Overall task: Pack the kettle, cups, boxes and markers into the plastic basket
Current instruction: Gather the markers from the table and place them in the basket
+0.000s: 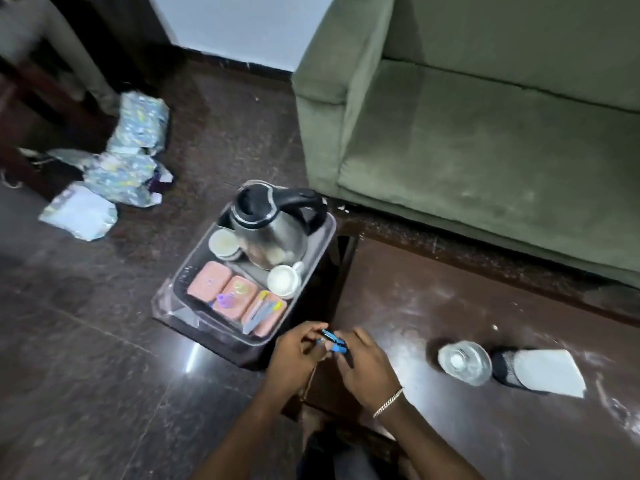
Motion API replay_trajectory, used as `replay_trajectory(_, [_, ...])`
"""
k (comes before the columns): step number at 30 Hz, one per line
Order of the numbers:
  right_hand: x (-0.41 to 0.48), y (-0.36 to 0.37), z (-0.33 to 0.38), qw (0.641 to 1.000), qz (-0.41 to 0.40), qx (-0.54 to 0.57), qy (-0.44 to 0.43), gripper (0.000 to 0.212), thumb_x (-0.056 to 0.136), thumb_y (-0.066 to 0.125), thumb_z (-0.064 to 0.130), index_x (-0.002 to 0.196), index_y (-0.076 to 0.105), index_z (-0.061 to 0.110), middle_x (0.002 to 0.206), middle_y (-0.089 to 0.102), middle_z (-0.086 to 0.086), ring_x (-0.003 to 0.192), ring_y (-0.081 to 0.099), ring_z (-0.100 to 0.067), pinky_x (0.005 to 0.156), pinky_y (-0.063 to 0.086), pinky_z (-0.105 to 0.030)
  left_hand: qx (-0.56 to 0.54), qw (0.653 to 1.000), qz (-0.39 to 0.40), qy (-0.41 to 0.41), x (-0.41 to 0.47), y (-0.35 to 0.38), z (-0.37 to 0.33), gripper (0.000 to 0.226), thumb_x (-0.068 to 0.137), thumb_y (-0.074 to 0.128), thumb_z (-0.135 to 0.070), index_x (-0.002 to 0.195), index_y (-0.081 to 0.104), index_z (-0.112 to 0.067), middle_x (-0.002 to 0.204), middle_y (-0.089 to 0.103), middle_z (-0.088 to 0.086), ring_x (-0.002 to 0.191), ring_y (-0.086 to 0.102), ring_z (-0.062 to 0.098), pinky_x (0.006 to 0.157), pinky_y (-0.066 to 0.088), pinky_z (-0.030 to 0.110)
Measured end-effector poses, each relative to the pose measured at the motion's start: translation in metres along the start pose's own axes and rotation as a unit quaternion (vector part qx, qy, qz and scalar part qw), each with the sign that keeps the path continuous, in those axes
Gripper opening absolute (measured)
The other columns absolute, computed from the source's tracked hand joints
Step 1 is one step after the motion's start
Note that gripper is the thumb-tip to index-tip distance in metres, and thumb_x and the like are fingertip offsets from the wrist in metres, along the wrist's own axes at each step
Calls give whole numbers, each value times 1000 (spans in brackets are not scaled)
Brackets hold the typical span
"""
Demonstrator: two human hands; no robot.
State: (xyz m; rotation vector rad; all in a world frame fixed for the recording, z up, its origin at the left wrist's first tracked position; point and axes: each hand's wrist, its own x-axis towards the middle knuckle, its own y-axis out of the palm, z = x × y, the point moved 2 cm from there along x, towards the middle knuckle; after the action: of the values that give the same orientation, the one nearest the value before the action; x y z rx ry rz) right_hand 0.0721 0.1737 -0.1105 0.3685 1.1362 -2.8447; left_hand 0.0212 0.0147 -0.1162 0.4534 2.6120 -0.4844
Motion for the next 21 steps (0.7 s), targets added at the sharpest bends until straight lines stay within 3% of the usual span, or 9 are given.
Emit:
replay_trajectory(4, [53, 15, 64, 996, 8, 16, -91, 36, 90, 62, 9, 126, 63, 10, 118, 60, -6, 106, 62, -21, 97, 47, -25, 11, 999, -47, 23, 8, -78, -16, 39, 83, 79, 5, 120, 70, -6, 106, 79, 8, 99, 76, 16, 88, 57, 18])
replay_trajectory(8, [102, 33, 115, 989, 37, -22, -144, 37, 85, 58, 0, 121, 64, 5, 114, 60, -10, 102, 61, -28, 93, 49, -33, 75, 992, -88, 58, 19, -143, -20, 33, 82, 82, -2, 113, 72, -11, 104, 77, -11, 96, 72, -2, 88, 54, 14])
replay_trajectory(12, [149, 49, 153, 973, 68, -89, -202, 37, 84, 54, -1, 119, 63, 7, 114, 59, -11, 103, 60, -34, 90, 50, -44, 159, 971, -154, 90, 39, -186, -15, 32, 79, 84, -3, 109, 73, -9, 104, 65, 1, 90, 65, 8, 81, 56, 25])
replay_trajectory(16, [187, 75, 178, 951, 108, -168, -238, 39, 82, 58, 1, 120, 62, 10, 114, 59, -11, 107, 59, -34, 92, 49, -44, 320, 921, -203, 88, 62, -213, 0, 30, 78, 83, -21, 106, 75, -14, 106, 61, 7, 103, 53, 31, 93, 41, 38])
replay_trajectory(19, [206, 97, 190, 937, 144, -200, -248, 41, 79, 63, 5, 120, 61, 12, 114, 57, -9, 107, 58, -33, 90, 49, -45, 389, 897, -208, 42, 76, -230, 14, 30, 81, 74, -37, 106, 74, -22, 113, 60, 3, 111, 49, 34, 100, 36, 39])
replay_trajectory(21, [213, 108, 195, 935, 151, -207, -245, 38, 78, 62, 5, 115, 61, 13, 113, 57, -8, 105, 58, -32, 87, 50, -46, 414, 885, -212, 26, 81, -237, 20, 27, 80, 71, -37, 103, 74, -24, 112, 60, 2, 112, 50, 33, 99, 36, 40])
